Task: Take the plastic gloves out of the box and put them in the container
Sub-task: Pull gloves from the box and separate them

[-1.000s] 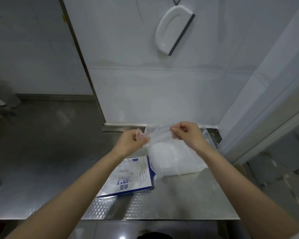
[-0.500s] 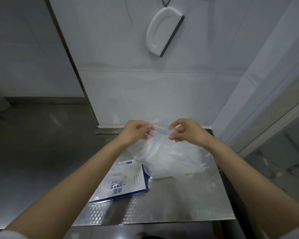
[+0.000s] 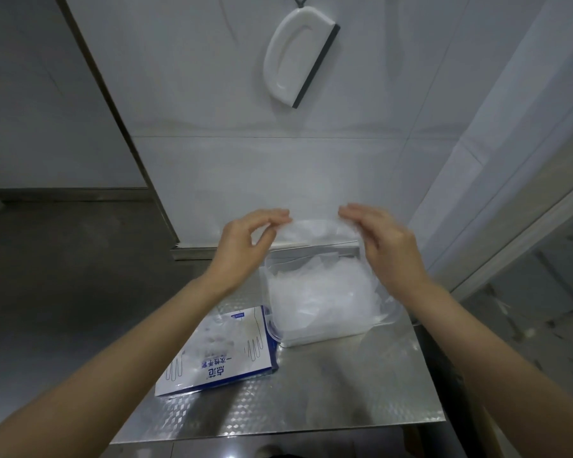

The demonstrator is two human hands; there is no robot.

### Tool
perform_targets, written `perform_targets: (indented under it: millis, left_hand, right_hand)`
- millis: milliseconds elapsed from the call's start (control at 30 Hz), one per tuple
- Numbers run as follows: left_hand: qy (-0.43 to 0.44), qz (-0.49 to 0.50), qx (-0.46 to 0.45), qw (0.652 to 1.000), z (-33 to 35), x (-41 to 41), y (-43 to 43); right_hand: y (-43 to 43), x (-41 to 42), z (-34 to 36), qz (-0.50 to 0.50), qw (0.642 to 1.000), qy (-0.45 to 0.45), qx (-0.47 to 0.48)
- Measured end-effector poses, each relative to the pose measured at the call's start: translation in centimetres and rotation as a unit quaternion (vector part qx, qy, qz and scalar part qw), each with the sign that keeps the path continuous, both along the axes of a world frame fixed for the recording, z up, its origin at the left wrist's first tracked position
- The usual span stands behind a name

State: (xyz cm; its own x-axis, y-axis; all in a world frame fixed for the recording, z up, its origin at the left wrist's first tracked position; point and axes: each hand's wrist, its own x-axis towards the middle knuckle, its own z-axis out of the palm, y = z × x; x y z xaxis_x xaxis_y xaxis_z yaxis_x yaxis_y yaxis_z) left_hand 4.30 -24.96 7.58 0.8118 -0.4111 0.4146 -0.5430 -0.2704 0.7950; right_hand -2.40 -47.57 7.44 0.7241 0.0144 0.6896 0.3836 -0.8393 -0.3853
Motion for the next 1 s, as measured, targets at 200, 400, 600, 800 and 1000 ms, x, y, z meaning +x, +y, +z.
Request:
perform_targets:
  millis: [200, 400, 600, 800, 1000]
  left_hand:
    - [-0.162, -0.083, 0.367, 0.912, -6.3, -0.2, 0.8]
    - [-0.097, -0.146, 0.6, 0.78, -8.6, -0.6, -2.0]
    - [-0.104, -0.161, 0.705, 0.683, -8.2, -0.7, -2.9]
    - [-0.079, -0.08, 0.592, 0.798, -8.0, -1.2, -4.3]
    - [0.013, -0.144, 0.679, 0.72, -11.5, -1.8, -5.9]
  right_hand:
    - [-1.5, -0.6, -7.9, 0.051, 0.946, 0.294, -0.124]
    - [-0.9, 0.2, -11.1, 0.052, 0.855, 0.505, -0.103]
    - [0.9, 0.0, -10.6, 0.103, 0.76, 0.632, -0.109]
    - [1.4, 0.8, -7.6, 0.098, 0.818, 0.556, 0.115]
    - [2.2, 0.7, -12.2, 0.019, 0.802, 0.586, -0.117]
